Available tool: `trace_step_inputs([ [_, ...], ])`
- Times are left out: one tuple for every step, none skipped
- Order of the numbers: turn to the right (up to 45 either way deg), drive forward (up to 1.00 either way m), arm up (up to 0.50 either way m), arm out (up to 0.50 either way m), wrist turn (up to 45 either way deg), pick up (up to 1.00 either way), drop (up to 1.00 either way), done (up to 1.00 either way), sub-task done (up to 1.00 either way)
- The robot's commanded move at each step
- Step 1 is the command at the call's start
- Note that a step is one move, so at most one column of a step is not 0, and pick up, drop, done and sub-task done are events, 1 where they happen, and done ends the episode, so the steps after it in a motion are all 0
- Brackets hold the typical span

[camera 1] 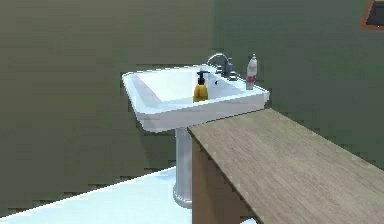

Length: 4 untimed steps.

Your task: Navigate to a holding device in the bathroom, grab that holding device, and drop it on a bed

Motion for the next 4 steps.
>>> trace_step_inputs([
  [0.0, 0.00, -0.12, 0.00, 0.0, 0.00, 0.00, 0.00, 0.00],
  [0.0, 0.00, 0.00, 0.00, 0.0, 1.00, 0.00, 0.00, 0.00],
  [0.0, 0.00, 0.10, 0.00, 0.0, 0.00, 0.00, 0.00, 0.00],
  [0.0, 0.00, 0.02, 0.00, 0.0, 0.00, 0.00, 0.00, 0.00],
])
